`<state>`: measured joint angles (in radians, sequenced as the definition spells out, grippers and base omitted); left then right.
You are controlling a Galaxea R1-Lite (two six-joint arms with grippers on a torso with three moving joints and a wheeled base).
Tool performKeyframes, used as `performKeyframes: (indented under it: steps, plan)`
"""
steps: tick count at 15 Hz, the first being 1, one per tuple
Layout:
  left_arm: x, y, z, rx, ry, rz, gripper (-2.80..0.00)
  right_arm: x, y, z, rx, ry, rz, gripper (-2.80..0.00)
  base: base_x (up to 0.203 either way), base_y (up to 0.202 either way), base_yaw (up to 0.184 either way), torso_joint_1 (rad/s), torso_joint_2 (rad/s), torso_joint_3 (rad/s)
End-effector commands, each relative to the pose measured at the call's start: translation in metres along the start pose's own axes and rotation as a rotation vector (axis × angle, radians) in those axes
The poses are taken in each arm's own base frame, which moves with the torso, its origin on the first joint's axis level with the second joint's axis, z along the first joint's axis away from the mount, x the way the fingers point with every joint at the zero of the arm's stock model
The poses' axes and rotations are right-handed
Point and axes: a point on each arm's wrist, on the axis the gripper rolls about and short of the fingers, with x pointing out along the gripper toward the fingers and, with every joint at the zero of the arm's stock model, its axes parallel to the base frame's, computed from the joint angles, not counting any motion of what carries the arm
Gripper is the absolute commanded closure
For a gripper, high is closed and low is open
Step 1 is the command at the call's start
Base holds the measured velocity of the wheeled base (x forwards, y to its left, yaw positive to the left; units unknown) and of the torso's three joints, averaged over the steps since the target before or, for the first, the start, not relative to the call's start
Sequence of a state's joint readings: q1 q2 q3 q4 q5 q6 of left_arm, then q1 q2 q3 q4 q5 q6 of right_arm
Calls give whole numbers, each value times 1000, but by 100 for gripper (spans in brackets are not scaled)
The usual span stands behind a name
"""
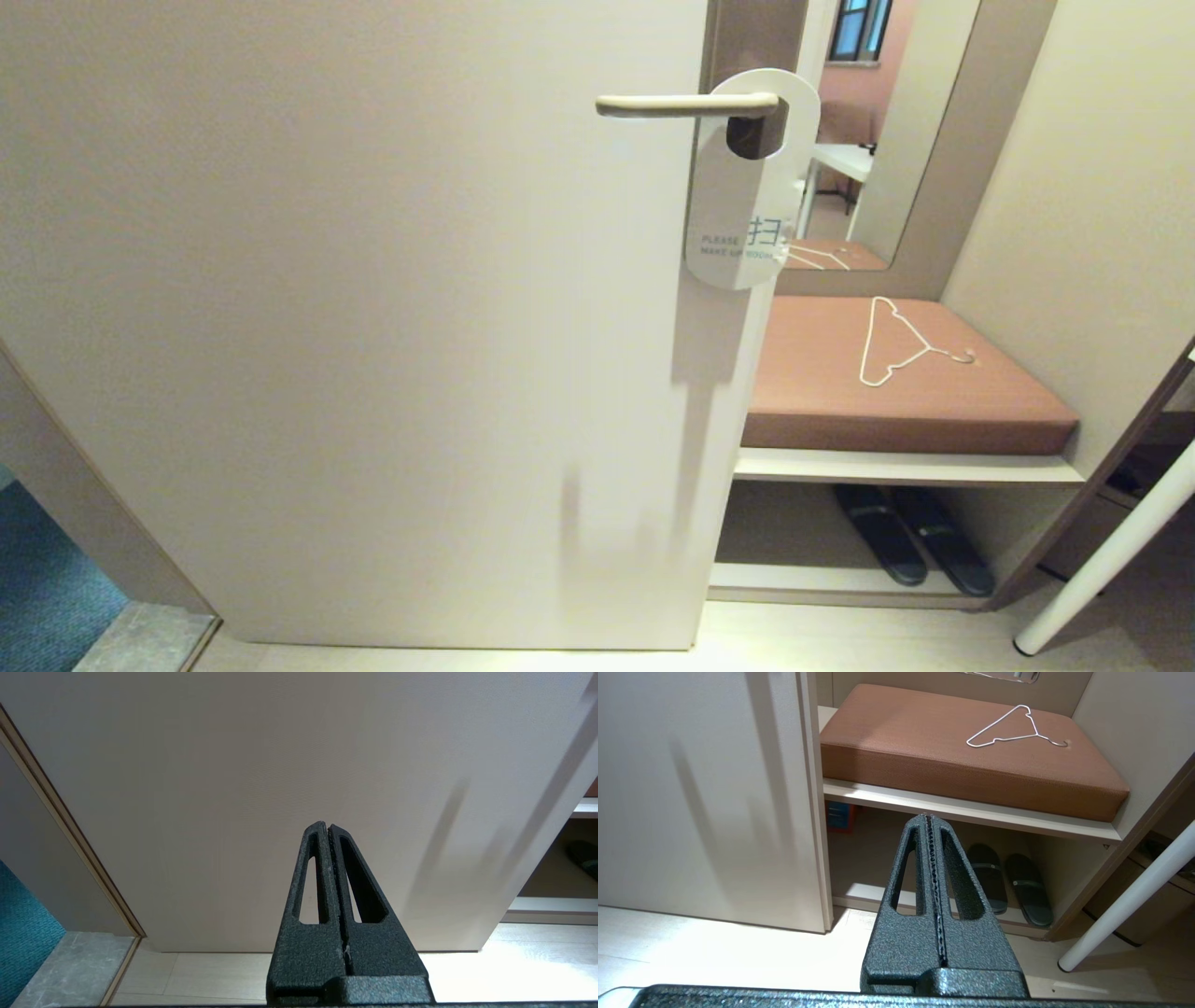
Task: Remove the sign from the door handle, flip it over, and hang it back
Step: Take down the sign
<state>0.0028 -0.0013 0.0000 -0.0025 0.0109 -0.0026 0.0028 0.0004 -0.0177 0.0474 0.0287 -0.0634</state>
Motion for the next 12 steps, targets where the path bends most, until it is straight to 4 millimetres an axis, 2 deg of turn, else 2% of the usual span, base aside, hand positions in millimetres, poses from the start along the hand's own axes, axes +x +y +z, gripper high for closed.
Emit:
performKeyframes:
  steps: [1, 12]
  plan:
    - [0, 0, 0, 0, 1, 0, 0, 0, 0, 0, -1, 0, 1, 0, 0, 0, 0, 0, 0, 0]
    - [0, 0, 0, 0, 1, 0, 0, 0, 0, 0, -4, -1, 1, 0, 0, 0, 0, 0, 0, 0]
